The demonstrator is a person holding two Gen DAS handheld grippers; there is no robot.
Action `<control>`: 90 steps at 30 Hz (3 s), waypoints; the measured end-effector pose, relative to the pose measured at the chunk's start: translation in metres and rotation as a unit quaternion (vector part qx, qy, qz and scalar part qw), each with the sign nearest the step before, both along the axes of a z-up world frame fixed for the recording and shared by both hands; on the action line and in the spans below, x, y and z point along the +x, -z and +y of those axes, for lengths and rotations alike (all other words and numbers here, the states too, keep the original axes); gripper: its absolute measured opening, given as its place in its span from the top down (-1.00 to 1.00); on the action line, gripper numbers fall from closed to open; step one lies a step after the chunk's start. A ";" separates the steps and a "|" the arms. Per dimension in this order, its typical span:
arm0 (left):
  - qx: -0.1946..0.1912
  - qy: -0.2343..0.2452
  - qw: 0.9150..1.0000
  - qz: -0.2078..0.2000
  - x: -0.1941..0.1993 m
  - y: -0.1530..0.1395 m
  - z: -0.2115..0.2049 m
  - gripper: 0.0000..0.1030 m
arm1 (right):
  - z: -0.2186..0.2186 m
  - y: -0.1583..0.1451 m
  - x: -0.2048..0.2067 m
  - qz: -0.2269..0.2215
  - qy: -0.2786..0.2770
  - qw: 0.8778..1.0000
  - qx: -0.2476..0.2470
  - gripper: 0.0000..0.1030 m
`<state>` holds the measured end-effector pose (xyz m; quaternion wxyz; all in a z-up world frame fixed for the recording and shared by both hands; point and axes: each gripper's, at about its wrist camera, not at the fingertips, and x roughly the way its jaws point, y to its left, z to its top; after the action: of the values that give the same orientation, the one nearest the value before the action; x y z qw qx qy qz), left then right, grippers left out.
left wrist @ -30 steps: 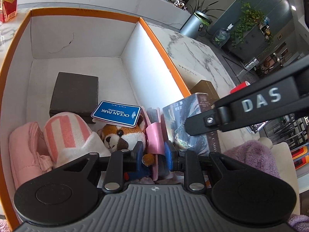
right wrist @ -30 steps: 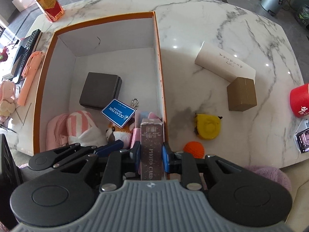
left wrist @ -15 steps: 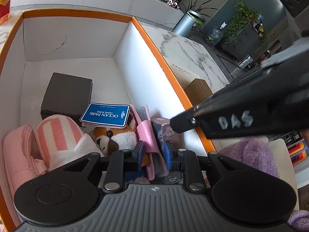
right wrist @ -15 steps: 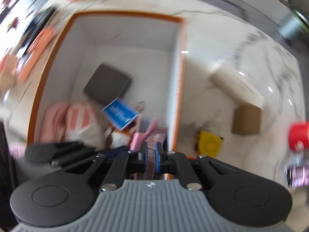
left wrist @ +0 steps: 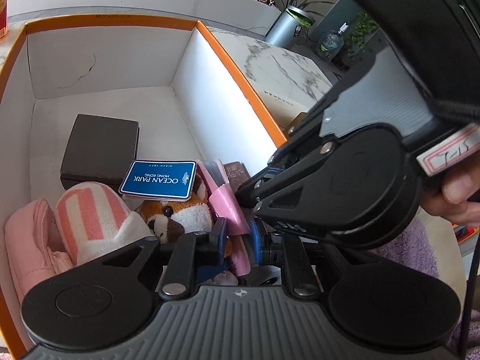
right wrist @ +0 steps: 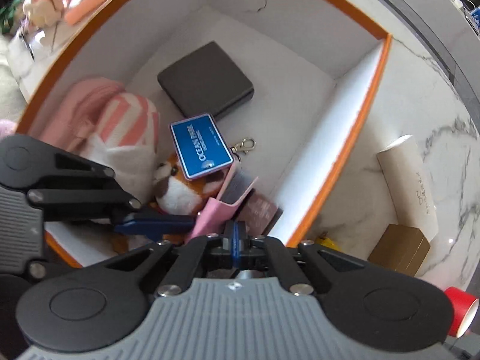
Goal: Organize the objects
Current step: 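Lower the picture card box into the orange box with the right tool, then open the right tool to release the card box and lift out, then grasp the yellow tape measure with the left tool while the right tool grasps the brown cardboard box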
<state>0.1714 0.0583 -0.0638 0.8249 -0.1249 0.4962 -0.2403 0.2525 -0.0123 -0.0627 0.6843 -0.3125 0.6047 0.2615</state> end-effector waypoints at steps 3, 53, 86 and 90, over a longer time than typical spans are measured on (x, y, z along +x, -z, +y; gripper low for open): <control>-0.003 -0.002 1.000 0.009 0.002 -0.001 0.002 0.60 | 0.002 -0.003 0.004 0.007 -0.005 1.000 -0.003 1.00; 0.193 -0.079 0.978 0.003 0.059 -0.070 0.104 0.36 | 0.087 0.047 0.052 -0.078 -0.358 0.930 0.022 0.61; 0.100 0.032 0.990 -0.097 0.026 -0.117 -0.017 0.43 | -0.057 -0.083 0.021 -0.128 -0.101 0.979 0.124 0.72; 0.072 0.062 0.991 -0.092 0.027 -0.102 -0.059 0.43 | -0.113 -0.083 0.016 -0.135 0.001 0.980 0.144 0.69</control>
<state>0.1979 -0.0009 0.0380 0.8572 -0.0115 0.4414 -0.2650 0.2680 -0.1250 0.0200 0.7975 -0.2427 0.4634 0.3005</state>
